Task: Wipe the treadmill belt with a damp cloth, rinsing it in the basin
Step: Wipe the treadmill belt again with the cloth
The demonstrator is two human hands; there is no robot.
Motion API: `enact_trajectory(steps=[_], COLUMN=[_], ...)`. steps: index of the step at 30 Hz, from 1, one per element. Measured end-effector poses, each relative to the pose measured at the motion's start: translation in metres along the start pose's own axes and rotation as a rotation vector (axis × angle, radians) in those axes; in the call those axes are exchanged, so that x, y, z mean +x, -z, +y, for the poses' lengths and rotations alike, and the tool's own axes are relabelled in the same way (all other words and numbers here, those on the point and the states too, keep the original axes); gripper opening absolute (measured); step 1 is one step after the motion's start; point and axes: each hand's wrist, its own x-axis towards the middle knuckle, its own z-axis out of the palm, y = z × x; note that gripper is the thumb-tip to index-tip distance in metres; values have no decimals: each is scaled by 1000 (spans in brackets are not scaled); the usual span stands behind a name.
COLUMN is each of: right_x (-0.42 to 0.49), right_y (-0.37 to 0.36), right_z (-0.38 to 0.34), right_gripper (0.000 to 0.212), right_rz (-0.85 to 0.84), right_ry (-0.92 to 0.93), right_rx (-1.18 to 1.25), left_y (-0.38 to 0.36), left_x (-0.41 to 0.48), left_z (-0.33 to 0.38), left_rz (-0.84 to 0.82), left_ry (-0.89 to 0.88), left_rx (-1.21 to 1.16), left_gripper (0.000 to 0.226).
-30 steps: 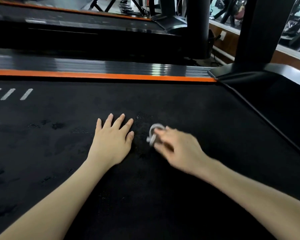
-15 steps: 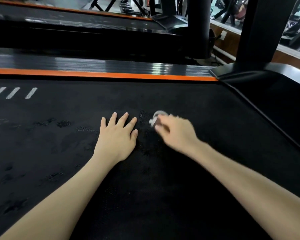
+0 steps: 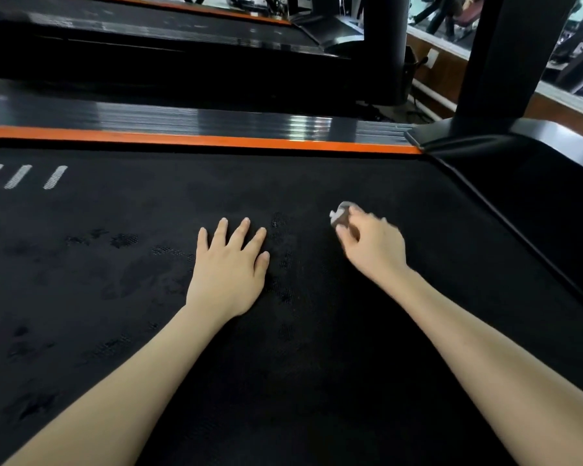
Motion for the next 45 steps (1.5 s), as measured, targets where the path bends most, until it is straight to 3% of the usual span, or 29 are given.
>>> enact_trajectory(steps=[4, 6, 10, 16, 18, 23, 26, 29, 33, 38, 40, 45], right_x=[-93, -100, -36, 44, 29, -47, -3, 62, 91, 38, 63, 154], right_y=[15, 15, 4, -16, -14, -2, -9, -17, -25, -19, -16, -18], right_z=[-5, -1, -7, -25, -36, -58, -48, -45, -57, -51, -38, -12], right_gripper=[40, 41, 41, 37, 35, 40, 37, 35, 28, 32, 30, 31], right_rz=[-10, -25, 1, 43, 40, -66, -115, -66, -27, -110, -90, 66], right_ry=[299, 339, 162, -143, -104, 280, 221, 29, -58, 360, 304, -159], right_rx=[64, 91, 49, -26, -28, 67, 11, -1, 54, 76, 14, -61], left_y=[6, 10, 6, -4, -5, -6, -7, -6, -4, -7, -8, -9], left_x=[11, 24, 47, 47, 47, 46, 46, 45, 46, 46, 47, 49], left_z=[-5, -9, -17, -20, -20, -22, -22, -22, -19, -21, -22, -21], left_rz=[118, 121, 22, 45, 53, 62, 72, 63, 40, 47, 53, 104], left_ry=[-18, -34, -37, -59, -59, -65, -67, -59, -41, -45, -48, -48], left_rx=[-69, -25, 53, 36, 24, 33, 18, 7, 13, 21, 24, 51], left_gripper=[48, 47, 55, 55, 55, 56, 58, 76, 74, 76, 68, 56])
